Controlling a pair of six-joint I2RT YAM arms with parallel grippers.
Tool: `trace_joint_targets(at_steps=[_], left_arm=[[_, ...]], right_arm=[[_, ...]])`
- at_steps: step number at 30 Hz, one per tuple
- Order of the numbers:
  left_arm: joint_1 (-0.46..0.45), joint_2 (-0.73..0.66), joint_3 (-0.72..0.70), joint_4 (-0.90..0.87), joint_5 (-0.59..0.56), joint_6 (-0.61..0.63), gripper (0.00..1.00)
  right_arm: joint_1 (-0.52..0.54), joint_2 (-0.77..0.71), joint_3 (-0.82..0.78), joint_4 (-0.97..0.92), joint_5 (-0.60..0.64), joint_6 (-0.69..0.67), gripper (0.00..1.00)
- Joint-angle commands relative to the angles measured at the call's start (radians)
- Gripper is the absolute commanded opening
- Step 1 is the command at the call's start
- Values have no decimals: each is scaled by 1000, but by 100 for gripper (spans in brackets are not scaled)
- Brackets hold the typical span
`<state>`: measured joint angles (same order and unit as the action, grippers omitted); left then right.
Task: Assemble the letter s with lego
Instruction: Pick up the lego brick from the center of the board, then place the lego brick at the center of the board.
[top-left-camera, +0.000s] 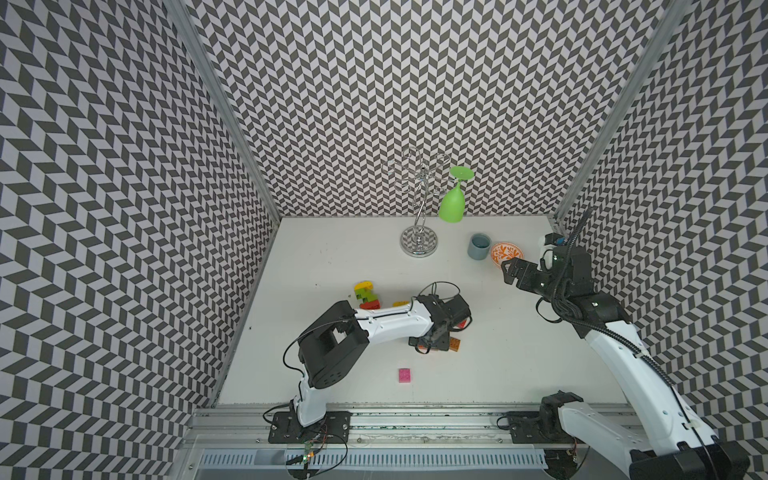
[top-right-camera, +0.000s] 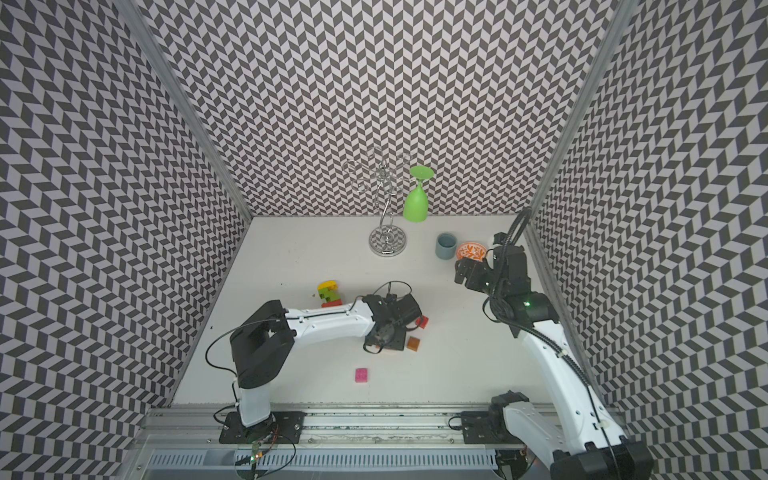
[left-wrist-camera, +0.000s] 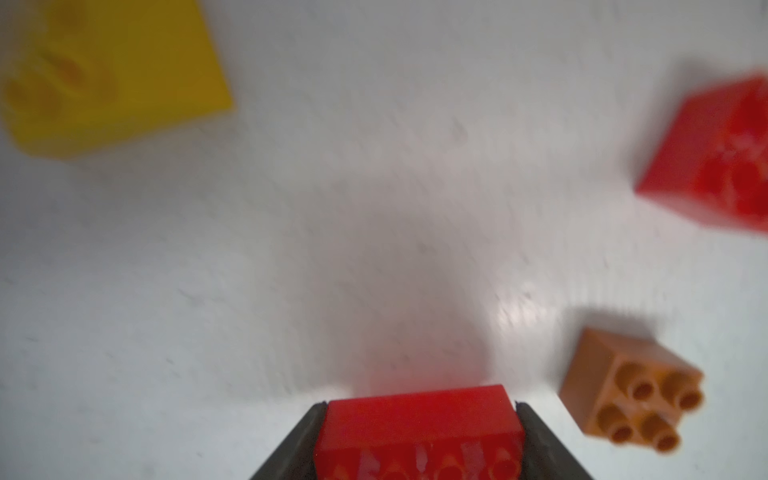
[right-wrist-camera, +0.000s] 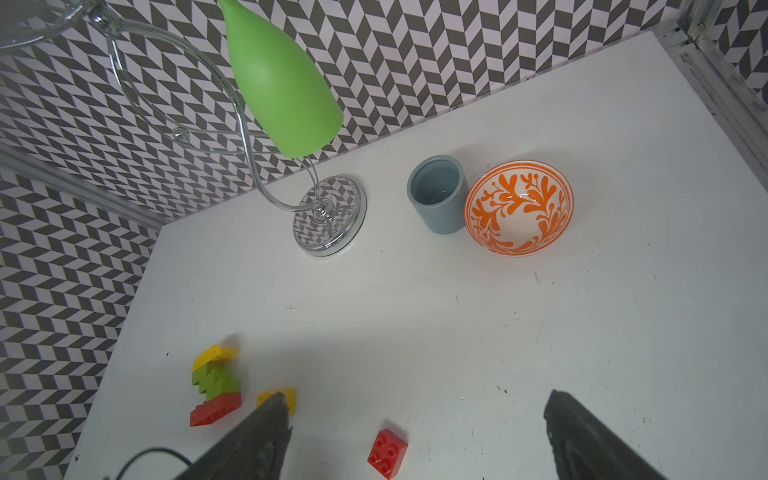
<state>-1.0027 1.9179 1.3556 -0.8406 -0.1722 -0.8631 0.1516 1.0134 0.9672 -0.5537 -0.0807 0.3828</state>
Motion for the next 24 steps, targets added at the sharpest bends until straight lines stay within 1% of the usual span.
trace_joint_targets(at_steps=[1, 5, 7, 8, 10, 14, 17, 18, 20, 22, 24], left_arm=[[53, -27, 4, 23, -5, 63, 47], [105, 15, 20, 67, 44, 93, 48], [116, 40, 35, 75, 57, 99, 50], [122, 49, 41, 77, 60, 101, 53], [129, 59, 49, 77, 63, 102, 64], [136, 49, 60, 75, 65, 105, 82], [139, 16, 67, 77, 69, 111, 89], [139, -2, 73, 73, 73, 116, 90], [139, -50, 87, 63, 80, 126, 90], [140, -128, 92, 58, 71, 140, 90], [157, -218, 86, 51, 46, 156, 91]], right_arm=[[-7, -5, -19, 53, -34, -4, 96], [-7, 9, -23, 54, -39, -4, 96], [-6, 17, -23, 54, -42, -4, 96], [-7, 19, -22, 52, -44, -5, 96], [-7, 24, -19, 50, -45, -4, 96], [-7, 36, -6, 27, -49, -1, 96], [-6, 47, 6, -3, -49, 28, 94], [-7, 52, 11, -18, -47, 46, 93], [-1, 59, 15, -41, -84, 64, 90], [43, 70, 2, -59, -91, 86, 87], [138, 92, -15, -85, -46, 134, 84]])
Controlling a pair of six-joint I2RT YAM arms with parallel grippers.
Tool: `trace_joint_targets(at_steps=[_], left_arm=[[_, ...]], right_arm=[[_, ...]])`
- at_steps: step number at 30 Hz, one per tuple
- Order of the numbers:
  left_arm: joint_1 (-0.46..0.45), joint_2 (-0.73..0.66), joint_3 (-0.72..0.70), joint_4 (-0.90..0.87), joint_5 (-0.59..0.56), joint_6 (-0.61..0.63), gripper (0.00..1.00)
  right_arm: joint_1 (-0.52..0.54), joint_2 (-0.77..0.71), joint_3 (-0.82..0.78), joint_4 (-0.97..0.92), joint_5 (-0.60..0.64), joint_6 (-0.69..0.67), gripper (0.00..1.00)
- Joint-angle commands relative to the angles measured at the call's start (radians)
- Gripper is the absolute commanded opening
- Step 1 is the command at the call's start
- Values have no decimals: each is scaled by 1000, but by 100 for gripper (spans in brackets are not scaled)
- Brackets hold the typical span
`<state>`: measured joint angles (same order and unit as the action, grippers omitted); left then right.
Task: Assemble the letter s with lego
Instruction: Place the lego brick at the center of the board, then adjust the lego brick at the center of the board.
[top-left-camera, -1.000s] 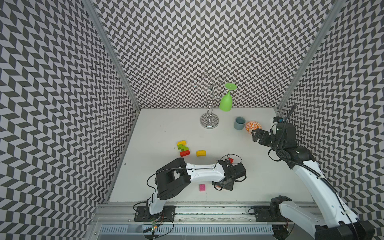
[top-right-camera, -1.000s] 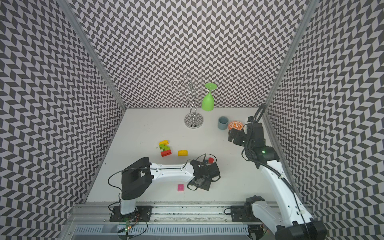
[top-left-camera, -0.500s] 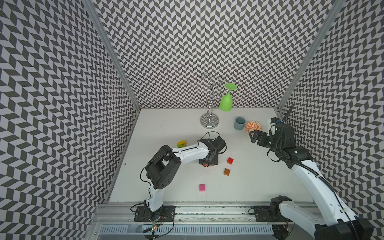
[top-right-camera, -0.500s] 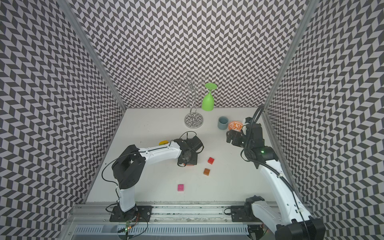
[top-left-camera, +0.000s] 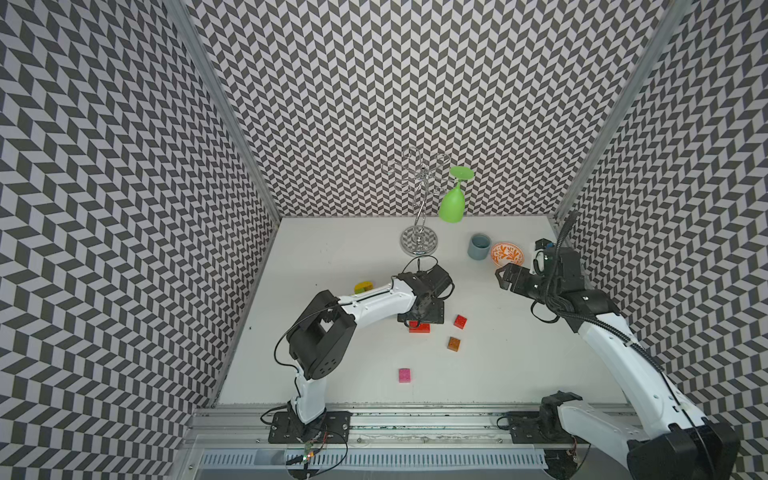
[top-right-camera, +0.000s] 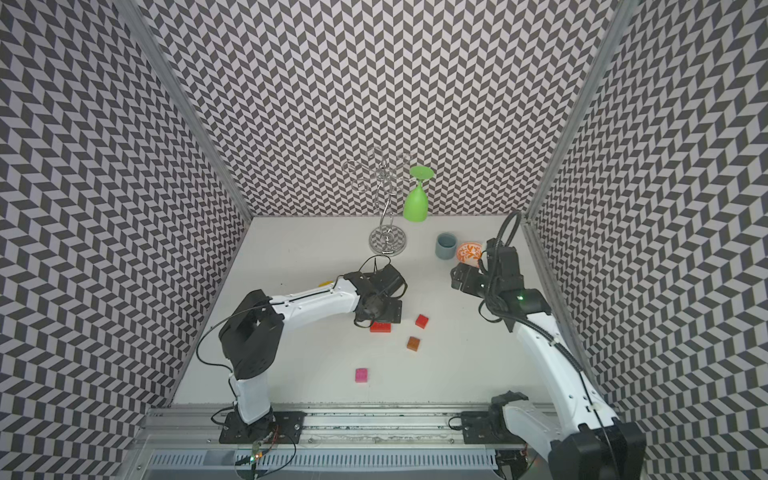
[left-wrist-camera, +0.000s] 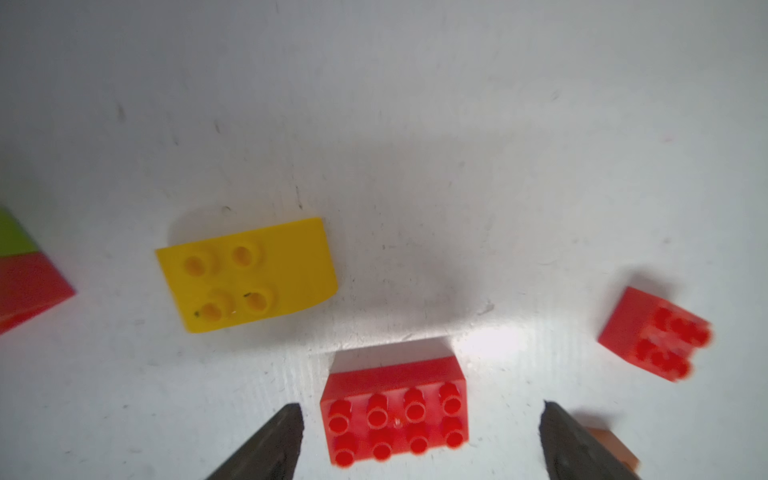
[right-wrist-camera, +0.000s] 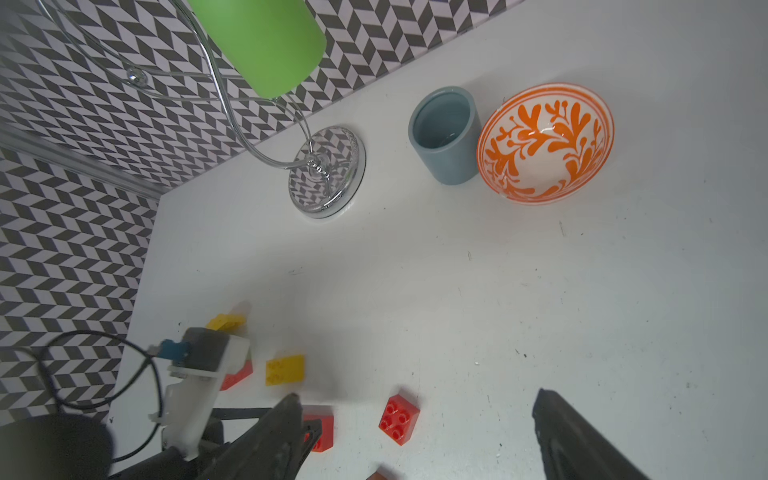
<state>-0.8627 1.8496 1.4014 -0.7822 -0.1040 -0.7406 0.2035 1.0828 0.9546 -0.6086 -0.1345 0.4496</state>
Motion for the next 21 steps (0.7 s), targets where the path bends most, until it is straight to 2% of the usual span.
trace_joint_targets(at_steps=[1, 5, 8, 12, 15, 21], left_arm=[[32, -187, 31, -7, -30, 43, 91], [156, -346, -87, 46, -57, 101, 91], [298, -446, -209, 114, -16, 159, 89], [484, -535, -362, 217, 69, 231, 87], [573, -546, -424, 252, 113, 270, 87], [658, -539, -505, 295, 176, 299, 87]], right_arm=[[135, 37, -12, -39, 25, 97, 82], [354, 98, -118, 40, 44, 293, 70], [447, 157, -168, 95, 51, 396, 65], [513, 233, -186, 134, 82, 480, 60], [544, 279, -184, 155, 99, 515, 58], [579, 387, -149, 154, 103, 533, 57]])
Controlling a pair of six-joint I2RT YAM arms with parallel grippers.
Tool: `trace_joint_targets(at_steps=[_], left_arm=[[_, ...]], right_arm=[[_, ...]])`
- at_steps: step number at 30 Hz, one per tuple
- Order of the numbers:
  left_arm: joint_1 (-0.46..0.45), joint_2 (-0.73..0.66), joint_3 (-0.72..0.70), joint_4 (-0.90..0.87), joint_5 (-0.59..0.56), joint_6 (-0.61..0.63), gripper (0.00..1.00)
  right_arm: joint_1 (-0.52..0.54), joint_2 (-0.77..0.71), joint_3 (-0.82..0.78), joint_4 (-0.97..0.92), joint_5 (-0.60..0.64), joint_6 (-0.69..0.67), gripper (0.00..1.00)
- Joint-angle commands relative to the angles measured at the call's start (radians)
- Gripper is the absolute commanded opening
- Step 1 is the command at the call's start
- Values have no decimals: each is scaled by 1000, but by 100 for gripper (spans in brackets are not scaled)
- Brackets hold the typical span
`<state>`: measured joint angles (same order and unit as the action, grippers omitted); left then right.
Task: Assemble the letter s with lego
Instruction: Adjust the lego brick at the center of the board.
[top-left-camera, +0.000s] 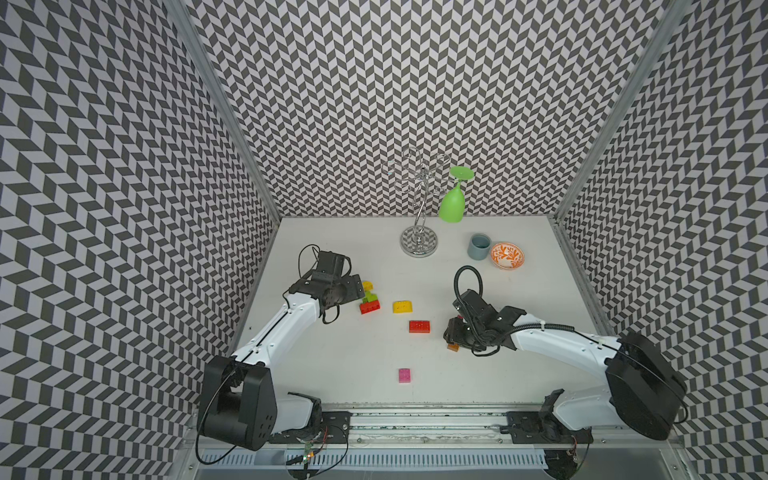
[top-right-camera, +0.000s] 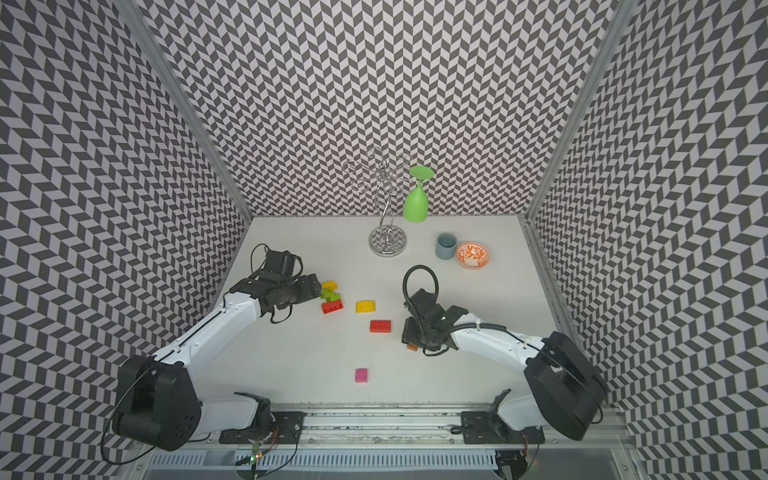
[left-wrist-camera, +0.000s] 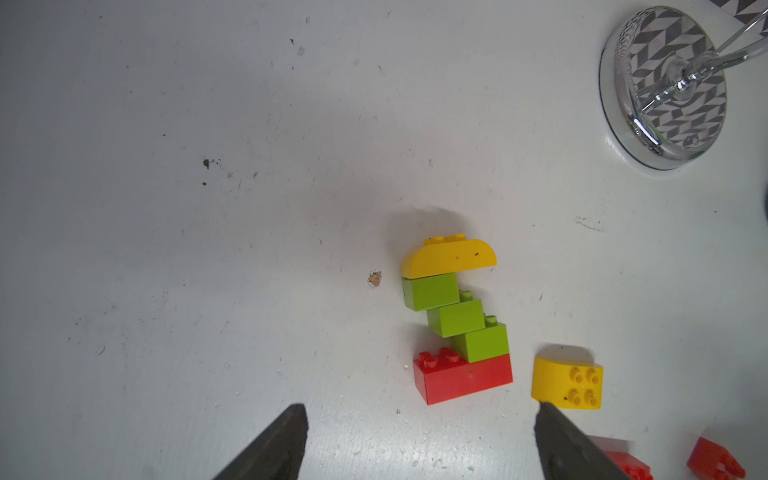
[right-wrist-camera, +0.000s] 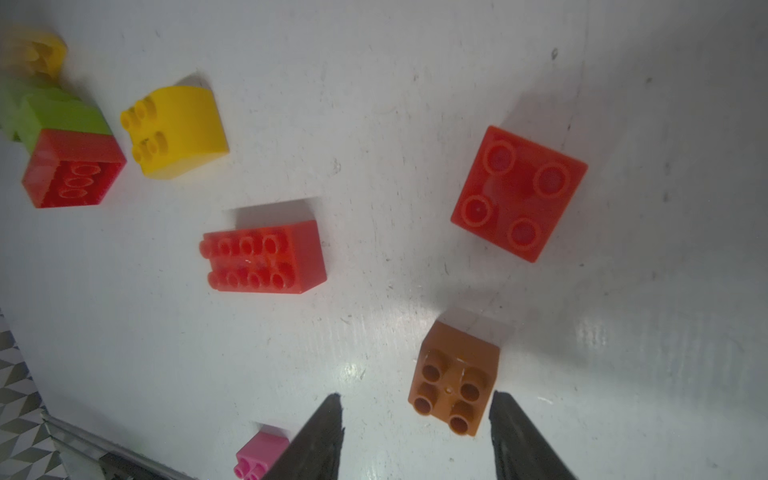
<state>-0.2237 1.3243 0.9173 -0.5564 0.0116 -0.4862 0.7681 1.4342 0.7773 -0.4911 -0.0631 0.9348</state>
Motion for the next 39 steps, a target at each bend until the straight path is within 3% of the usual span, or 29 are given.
trace_joint_targets(at_steps=[1, 13, 17, 20, 31, 39], left_arm=[[25, -13, -27, 75, 67, 47, 86], [87, -22, -44, 88, 137, 57, 84], [95, -23, -47, 90, 147, 58, 84], [104, -25, -50, 90, 151, 57, 84], [124, -30, -57, 95, 166, 60, 84], [129, -30, -59, 96, 167, 59, 84]], right_arm=[[18, 47, 33, 33, 35, 52, 56], [54, 115, 63, -47, 110, 80, 51], [64, 129, 97, -90, 149, 83, 63], [75, 126, 122, -111, 170, 86, 66], [86, 168, 135, -100, 155, 79, 60], [153, 162, 218, -162, 211, 71, 59]])
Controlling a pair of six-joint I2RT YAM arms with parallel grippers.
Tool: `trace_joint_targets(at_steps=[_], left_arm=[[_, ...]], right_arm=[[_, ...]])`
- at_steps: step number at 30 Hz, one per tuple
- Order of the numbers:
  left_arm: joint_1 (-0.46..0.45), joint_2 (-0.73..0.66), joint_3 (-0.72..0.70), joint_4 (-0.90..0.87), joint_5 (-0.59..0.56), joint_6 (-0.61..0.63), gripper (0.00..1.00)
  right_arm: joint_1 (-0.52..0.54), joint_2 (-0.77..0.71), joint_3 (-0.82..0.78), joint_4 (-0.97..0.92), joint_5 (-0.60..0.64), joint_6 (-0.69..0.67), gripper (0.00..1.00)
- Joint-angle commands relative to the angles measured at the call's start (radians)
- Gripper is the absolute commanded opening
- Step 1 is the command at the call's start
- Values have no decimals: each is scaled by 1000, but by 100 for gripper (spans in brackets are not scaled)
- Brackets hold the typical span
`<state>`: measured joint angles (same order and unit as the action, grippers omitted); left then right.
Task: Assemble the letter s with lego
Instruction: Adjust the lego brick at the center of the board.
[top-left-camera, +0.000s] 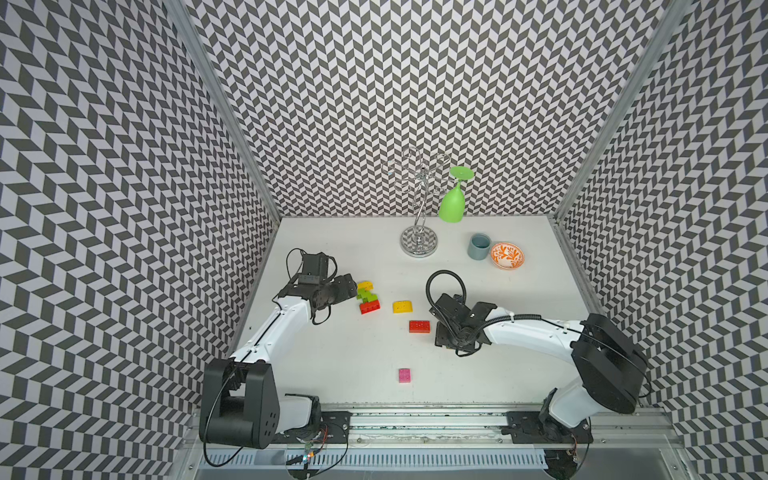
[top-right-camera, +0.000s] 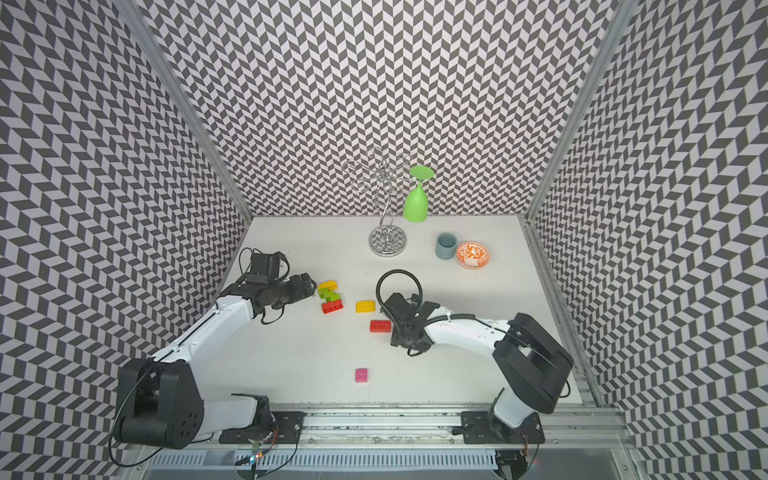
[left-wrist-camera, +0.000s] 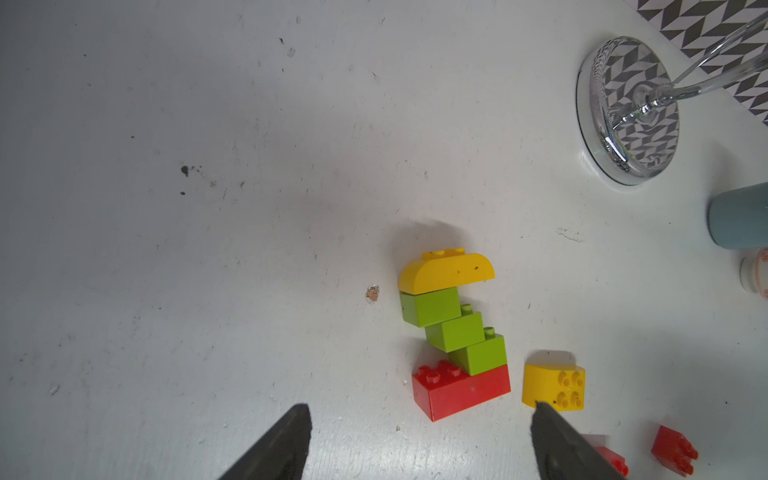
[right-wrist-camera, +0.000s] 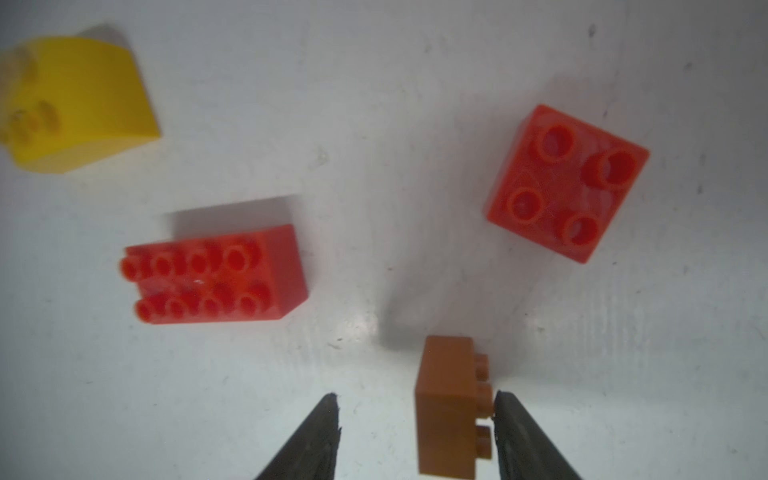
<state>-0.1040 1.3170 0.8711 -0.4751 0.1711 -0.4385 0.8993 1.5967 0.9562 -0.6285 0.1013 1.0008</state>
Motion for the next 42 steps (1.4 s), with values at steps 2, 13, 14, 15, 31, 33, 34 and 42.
trace_joint_targets(at_steps=[2, 13, 14, 15, 31, 33, 34, 42], left_arm=[[7, -24, -13, 15, 7, 11, 84], [13, -24, -13, 15, 5, 11, 84], [14, -24, -14, 15, 5, 11, 84], [16, -25, -13, 15, 4, 11, 84], [26, -22, -15, 19, 14, 9, 84], [26, -21, -14, 19, 16, 9, 84], [26, -22, -14, 20, 19, 9, 84], [31, -22, -13, 18, 16, 9, 85]], right_arm=[[26, 13, 50, -39, 54, 2, 55], [40, 99, 94, -63, 73, -37, 41], [42, 104, 97, -65, 74, -37, 39], [42, 106, 101, -66, 75, -37, 37], [43, 67, 173, -245, 190, -76, 6], [46, 58, 183, -313, 239, -79, 6], [46, 54, 184, -346, 259, -79, 6], [90, 152, 145, -428, 307, -59, 8]])
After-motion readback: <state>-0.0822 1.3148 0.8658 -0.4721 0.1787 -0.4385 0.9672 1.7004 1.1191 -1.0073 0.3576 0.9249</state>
